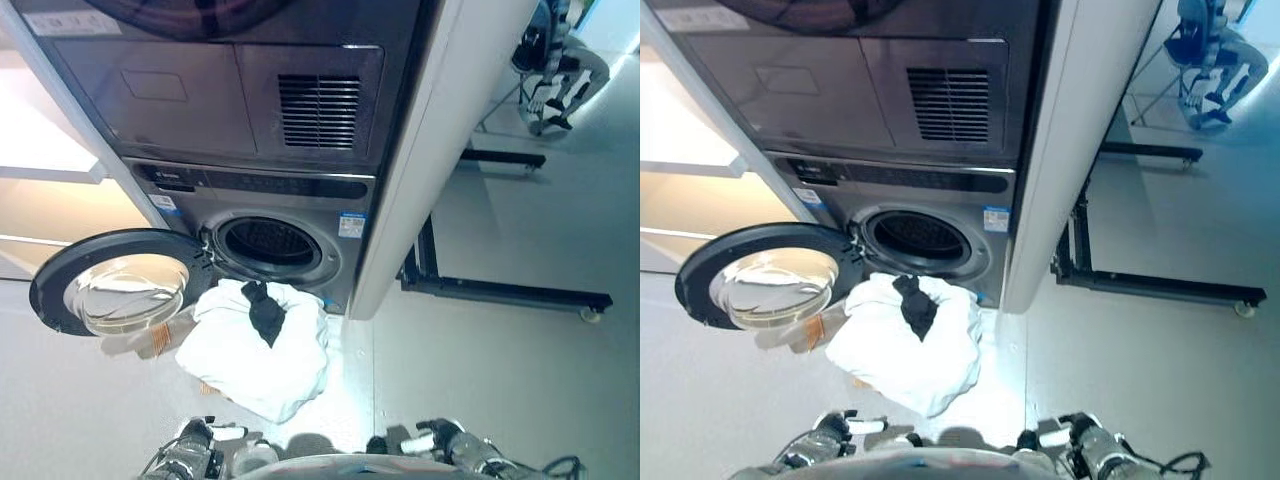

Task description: Put the clothes in the basket into the washing machine.

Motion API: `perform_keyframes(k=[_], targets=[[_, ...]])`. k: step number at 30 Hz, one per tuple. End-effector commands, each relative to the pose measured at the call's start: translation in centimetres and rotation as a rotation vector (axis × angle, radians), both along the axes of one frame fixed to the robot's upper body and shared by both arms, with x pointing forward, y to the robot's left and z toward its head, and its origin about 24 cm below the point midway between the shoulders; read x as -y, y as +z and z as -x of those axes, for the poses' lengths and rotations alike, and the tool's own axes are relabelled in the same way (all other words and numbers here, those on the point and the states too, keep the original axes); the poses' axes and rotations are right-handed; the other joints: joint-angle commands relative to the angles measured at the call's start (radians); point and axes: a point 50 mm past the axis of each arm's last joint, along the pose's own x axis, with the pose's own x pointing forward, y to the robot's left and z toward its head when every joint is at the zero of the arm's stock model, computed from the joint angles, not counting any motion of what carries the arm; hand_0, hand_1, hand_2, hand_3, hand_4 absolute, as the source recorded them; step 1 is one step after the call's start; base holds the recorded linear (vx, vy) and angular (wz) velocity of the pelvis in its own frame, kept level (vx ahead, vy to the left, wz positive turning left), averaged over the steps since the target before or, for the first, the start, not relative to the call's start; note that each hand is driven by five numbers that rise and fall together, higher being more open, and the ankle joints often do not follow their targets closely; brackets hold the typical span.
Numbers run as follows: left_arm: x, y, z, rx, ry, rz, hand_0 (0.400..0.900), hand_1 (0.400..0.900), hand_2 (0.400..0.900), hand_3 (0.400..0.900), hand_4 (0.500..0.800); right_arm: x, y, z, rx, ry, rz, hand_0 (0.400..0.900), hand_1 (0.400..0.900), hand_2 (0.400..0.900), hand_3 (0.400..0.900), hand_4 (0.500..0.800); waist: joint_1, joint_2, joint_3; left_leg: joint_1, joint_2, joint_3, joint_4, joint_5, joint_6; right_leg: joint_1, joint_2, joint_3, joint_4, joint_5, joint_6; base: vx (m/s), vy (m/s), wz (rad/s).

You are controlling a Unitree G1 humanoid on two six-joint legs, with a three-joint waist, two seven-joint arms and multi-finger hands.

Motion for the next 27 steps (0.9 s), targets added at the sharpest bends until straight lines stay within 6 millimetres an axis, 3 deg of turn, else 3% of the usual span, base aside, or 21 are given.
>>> perform_keyframes(k=[1, 5, 6, 8, 10, 14, 18, 19, 20, 22, 25, 26, 27], targets=[[-1.0, 0.2, 0.1, 0.027, 0.066, -0.032, 0.900, 0.900, 0.900, 0.900, 0.800, 2.7, 0.7, 0.0, -0.009, 0.000, 0.106, 0.900, 0.900, 0.900, 0.900, 0.800, 0.042, 0.002, 0.038, -0.145, -0.042, 0.076, -0.113, 0.093, 0.021, 0.052, 0.036, 0.006, 0.085, -0.061, -0.011, 0.40, 0.108, -0.46], [-1.3, -0.1, 1.6, -0.006, 0.077, -0.054, 0.900, 0.900, 0.900, 0.900, 0.800, 2.6, 0.5, 0.6, -0.012, -0.051, 0.090, 0.900, 0.900, 0.900, 0.900, 0.800, 0.093, 0.030, 0.043, -0.181, -0.053, 0.101, -0.290, 0.191, 0.005, 0.146, 0.087, 0.019, 0.066, -0.117, -0.015, 0.32, 0.068, -0.32], [-1.4, -0.1, 1.8, -0.008, 0.081, -0.061, 0.900, 0.900, 0.900, 0.900, 0.800, 2.5, 0.4, 0.8, -0.012, -0.054, 0.084, 0.900, 0.900, 0.900, 0.900, 0.800, 0.092, 0.027, 0.041, -0.178, -0.050, 0.119, -0.280, 0.181, 0.011, 0.155, 0.085, 0.015, 0.069, -0.128, -0.018, 0.23, 0.079, -0.15], [-1.9, 0.0, 2.1, -0.015, 0.109, -0.079, 0.900, 0.900, 0.900, 0.900, 0.800, 2.1, 0.2, 1.3, -0.014, -0.070, 0.074, 0.900, 0.900, 0.900, 0.900, 0.800, 0.083, 0.007, 0.025, -0.119, -0.068, 0.143, -0.301, 0.085, 0.058, 0.166, 0.052, 0.002, 0.087, -0.140, -0.002, 0.21, 0.100, -0.11], [-2.4, 0.2, 2.1, -0.008, 0.126, -0.098, 0.900, 0.900, 0.900, 0.900, 0.800, 2.0, -0.1, 2.1, -0.017, -0.099, 0.061, 0.900, 0.900, 0.900, 0.900, 0.800, 0.076, -0.008, 0.010, -0.103, -0.074, 0.136, -0.268, 0.036, 0.076, 0.185, 0.035, 0.013, 0.097, -0.152, 0.005, 0.24, 0.098, -0.06], [-3.3, 0.8, 0.6, 0.031, 0.115, -0.121, 0.900, 0.900, 0.900, 0.900, 0.800, 1.8, -0.2, 2.5, -0.021, -0.082, 0.063, 0.900, 0.900, 0.900, 0.900, 0.800, 0.071, -0.018, -0.025, -0.050, -0.083, 0.113, -0.280, 0.000, 0.096, 0.189, 0.012, 0.006, 0.108, -0.159, 0.020, 0.24, 0.112, -0.08], [-3.7, 1.7, -2.0, 0.093, 0.042, -0.141, 0.900, 0.900, 0.900, 0.900, 0.800, 1.7, 0.2, 0.6, 0.024, -0.084, 0.073, 0.900, 0.900, 0.900, 0.900, 0.800, 0.093, -0.022, -0.036, -0.096, -0.074, 0.116, -0.231, -0.023, 0.132, 0.181, -0.004, 0.004, 0.234, -0.223, 0.032, 0.13, 0.096, -0.15], [-3.9, 1.8, -2.1, 0.104, 0.014, -0.147, 0.900, 0.900, 0.900, 0.900, 0.800, 1.5, 0.2, 0.6, 0.019, -0.094, 0.073, 0.900, 0.900, 0.900, 0.900, 0.800, 0.094, -0.029, -0.042, -0.084, -0.092, 0.120, -0.242, -0.032, 0.159, 0.159, -0.022, 0.004, 0.376, -0.179, 0.063, 0.23, 0.170, 0.00], [-4.0, 1.9, -2.4, 0.117, -0.016, -0.156, 0.900, 0.900, 0.900, 0.900, 0.800, 1.4, 0.1, 0.7, 0.012, -0.102, 0.072, 0.900, 0.900, 0.900, 0.900, 0.800, 0.083, -0.026, -0.049, -0.046, -0.107, 0.119, -0.269, -0.047, 0.184, 0.094, -0.050, 0.016, 0.538, -0.089, 0.089, 0.27, 0.213, 0.21], [-4.0, 2.3, -3.4, 0.144, -0.071, -0.170, 0.900, 0.900, 0.900, 0.900, 0.800, 1.7, 0.0, 1.4, -0.001, -0.105, 0.075, 0.900, 0.900, 0.900, 0.900, 0.800, 0.036, 0.012, -0.041, 0.041, -0.092, 0.100, -0.298, -0.076, 0.194, -0.091, -0.080, 0.038, 0.761, -0.014, 0.078, 0.30, 0.193, 0.39], [-3.4, 3.4, -6.5, 0.205, -0.100, -0.166, 0.900, 0.900, 0.900, 0.900, 0.800, 2.4, 0.1, 2.0, -0.021, -0.097, 0.092, 0.900, 0.900, 0.900, 0.900, 0.800, -0.037, 0.027, -0.001, 0.104, -0.095, 0.087, -0.292, -0.102, 0.183, -0.274, -0.113, 0.043, 0.714, -0.002, 0.046, 0.21, 0.001, 0.61], [-3.0, 4.3, -8.5, 0.257, -0.105, -0.161, 0.900, 0.900, 0.900, 0.900, 0.800, 2.7, 0.3, 1.7, -0.005, -0.103, 0.097, 0.900, 0.900, 0.900, 0.900, 0.800, -0.061, 0.026, 0.025, 0.099, -0.099, 0.069, -0.262, -0.121, 0.178, -0.329, -0.123, 0.061, 0.673, -0.002, 0.042, 0.04, -0.153, 0.74], [-2.5, 4.9, -10.0, 0.299, -0.117, -0.156, 0.900, 0.900, 0.900, 0.900, 0.800, 3.0, 0.5, 1.1, 0.014, -0.112, 0.103, 0.900, 0.900, 0.900, 0.900, 0.800, -0.082, 0.020, 0.041, 0.087, -0.107, 0.050, -0.235, -0.141, 0.174, -0.375, -0.119, 0.091, 0.600, 0.047, 0.046, -0.03, -0.200, 0.92]])
